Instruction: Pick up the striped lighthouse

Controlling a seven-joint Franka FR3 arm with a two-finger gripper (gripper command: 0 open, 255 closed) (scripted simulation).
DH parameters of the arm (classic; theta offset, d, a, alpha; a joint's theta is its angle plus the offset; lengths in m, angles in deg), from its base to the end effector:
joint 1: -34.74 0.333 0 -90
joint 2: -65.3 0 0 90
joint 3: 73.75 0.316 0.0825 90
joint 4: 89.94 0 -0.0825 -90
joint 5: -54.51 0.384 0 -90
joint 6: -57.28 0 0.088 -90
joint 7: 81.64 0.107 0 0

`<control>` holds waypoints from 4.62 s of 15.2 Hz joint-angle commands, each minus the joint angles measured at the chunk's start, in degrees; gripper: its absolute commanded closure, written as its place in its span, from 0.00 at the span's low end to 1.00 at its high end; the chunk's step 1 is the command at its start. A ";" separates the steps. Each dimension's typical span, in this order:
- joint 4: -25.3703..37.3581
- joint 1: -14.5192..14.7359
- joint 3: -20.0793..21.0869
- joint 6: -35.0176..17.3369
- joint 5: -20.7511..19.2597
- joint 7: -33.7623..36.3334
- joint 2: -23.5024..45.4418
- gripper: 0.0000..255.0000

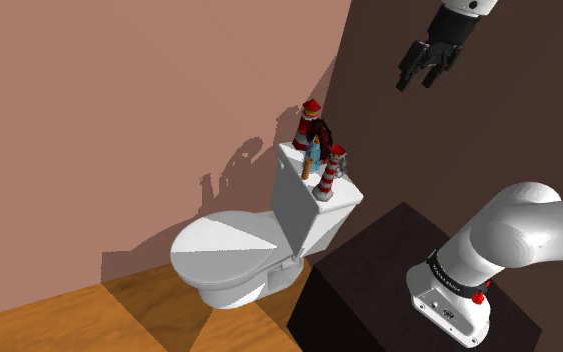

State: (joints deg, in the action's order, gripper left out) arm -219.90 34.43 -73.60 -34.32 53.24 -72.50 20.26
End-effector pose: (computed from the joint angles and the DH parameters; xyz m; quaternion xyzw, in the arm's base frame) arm 0.3097 -0.0029 0.6348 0.9949 -0.0816 0.0590 0.0074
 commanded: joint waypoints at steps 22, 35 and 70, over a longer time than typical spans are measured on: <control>-22.08 -9.62 5.61 -52.46 -19.55 10.34 23.30 0.00; -8.77 -20.68 8.14 -67.35 -65.24 46.39 53.64 0.00; -10.41 -21.18 9.76 -65.00 -53.45 35.26 47.12 1.00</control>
